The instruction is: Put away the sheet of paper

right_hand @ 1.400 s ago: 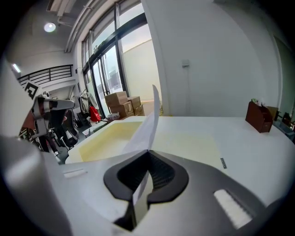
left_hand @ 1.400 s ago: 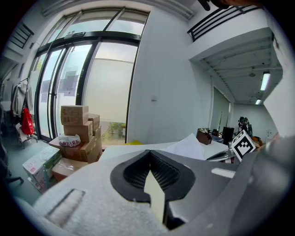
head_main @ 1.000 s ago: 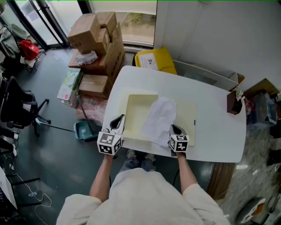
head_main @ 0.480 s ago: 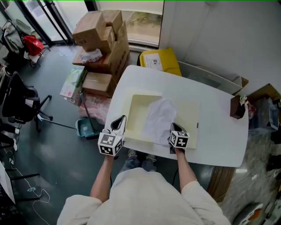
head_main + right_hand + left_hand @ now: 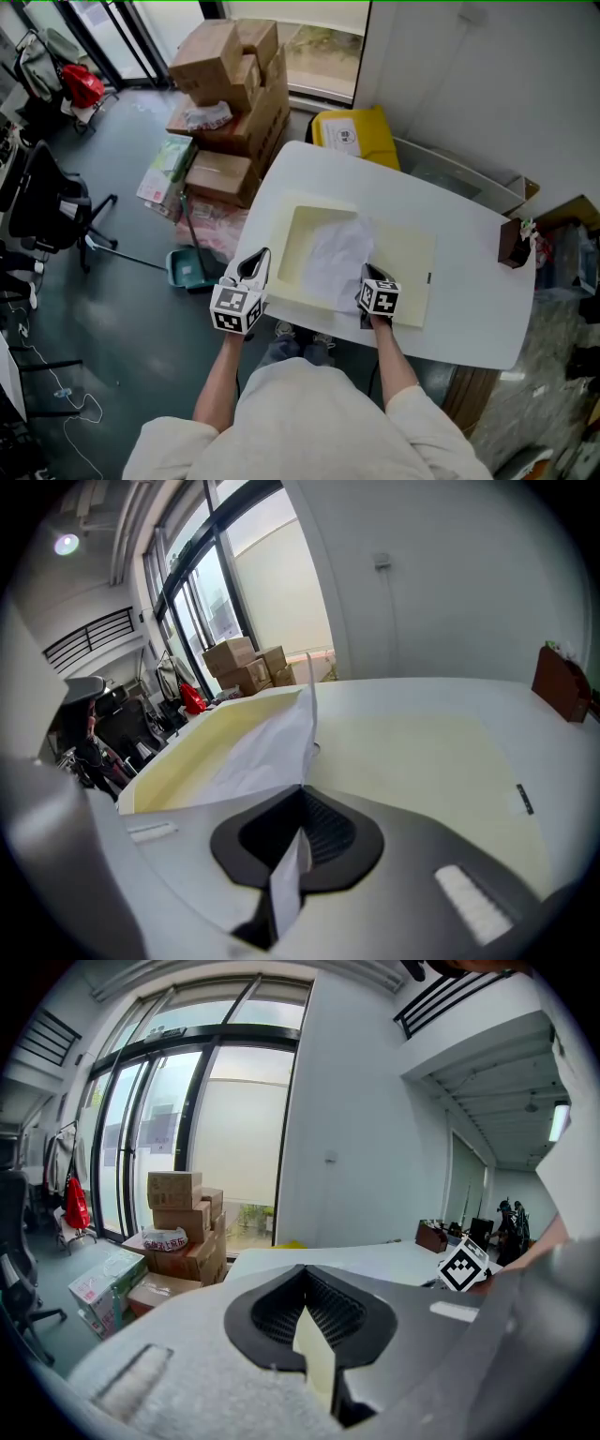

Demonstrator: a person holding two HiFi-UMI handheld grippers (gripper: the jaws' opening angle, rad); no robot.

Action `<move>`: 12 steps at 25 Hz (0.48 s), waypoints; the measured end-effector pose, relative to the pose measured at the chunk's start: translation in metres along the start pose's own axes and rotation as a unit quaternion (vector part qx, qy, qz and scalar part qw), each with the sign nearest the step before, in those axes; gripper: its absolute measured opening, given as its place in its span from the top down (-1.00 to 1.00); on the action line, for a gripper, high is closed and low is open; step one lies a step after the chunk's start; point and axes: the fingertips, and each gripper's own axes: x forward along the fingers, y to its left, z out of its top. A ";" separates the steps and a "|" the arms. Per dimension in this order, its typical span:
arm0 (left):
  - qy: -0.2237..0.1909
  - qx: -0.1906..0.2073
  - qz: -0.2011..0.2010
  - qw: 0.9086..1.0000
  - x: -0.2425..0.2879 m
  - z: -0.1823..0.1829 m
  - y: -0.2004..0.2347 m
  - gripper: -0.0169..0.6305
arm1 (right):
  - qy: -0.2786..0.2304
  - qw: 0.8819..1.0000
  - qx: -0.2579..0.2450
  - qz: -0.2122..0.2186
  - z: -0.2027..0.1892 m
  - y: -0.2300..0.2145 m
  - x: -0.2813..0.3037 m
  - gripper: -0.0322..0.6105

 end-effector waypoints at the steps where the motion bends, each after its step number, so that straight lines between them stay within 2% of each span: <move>1: 0.000 -0.001 0.001 1.000 0.000 0.000 0.002 0.94 | 0.003 1.000 -0.007 0.003 0.001 0.004 0.003 0.89; 12: -0.001 -0.009 0.012 1.000 -0.006 -0.002 0.019 0.94 | 0.026 0.998 -0.038 0.036 0.005 0.042 0.026 0.89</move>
